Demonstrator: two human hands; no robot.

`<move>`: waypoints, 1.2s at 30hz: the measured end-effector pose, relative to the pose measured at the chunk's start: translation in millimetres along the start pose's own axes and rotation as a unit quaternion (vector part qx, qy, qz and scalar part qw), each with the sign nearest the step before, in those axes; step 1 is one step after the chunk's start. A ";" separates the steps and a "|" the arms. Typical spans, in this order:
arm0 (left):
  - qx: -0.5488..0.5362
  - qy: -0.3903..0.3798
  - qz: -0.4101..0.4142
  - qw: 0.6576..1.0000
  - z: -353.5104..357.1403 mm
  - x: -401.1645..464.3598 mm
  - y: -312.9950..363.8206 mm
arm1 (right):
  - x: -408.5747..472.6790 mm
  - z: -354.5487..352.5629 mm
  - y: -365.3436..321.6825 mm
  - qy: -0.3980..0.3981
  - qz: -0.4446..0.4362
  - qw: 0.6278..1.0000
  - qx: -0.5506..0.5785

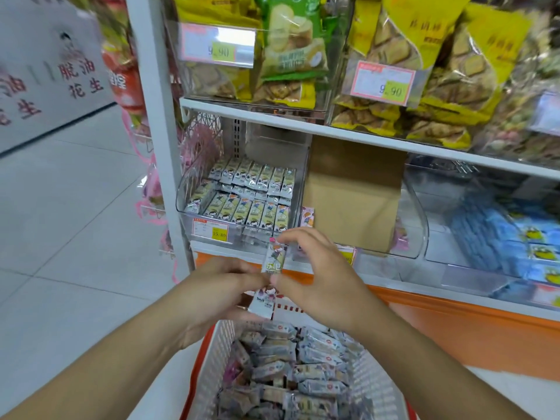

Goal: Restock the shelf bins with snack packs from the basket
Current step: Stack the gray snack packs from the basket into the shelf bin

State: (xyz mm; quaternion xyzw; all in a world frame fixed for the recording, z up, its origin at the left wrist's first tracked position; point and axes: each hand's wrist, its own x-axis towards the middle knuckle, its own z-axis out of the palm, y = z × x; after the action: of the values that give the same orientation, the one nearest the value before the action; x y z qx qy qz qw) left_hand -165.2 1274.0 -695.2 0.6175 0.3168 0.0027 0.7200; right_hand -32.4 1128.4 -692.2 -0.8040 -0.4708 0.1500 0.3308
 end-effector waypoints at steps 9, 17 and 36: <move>-0.014 0.022 0.002 1.000 -17.1 8.1 -4.7 | 6.3 14.5 -5.5 -0.023 0.010 0.999 -0.030; 0.295 0.203 0.164 0.919 -72.0 32.4 6.1 | 61.4 1.8 -20.9 0.062 0.008 0.998 -0.029; 0.444 0.232 0.158 0.851 -97.0 49.9 4.0 | 245.7 83.9 -15.2 -0.053 0.062 0.990 -0.116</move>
State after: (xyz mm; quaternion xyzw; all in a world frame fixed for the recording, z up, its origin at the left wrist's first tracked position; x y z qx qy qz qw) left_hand -168.3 1380.7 -717.8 0.8943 0.3403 0.1183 0.2652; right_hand 36.9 1376.7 -726.5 -0.8552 -0.4514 0.1574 0.2000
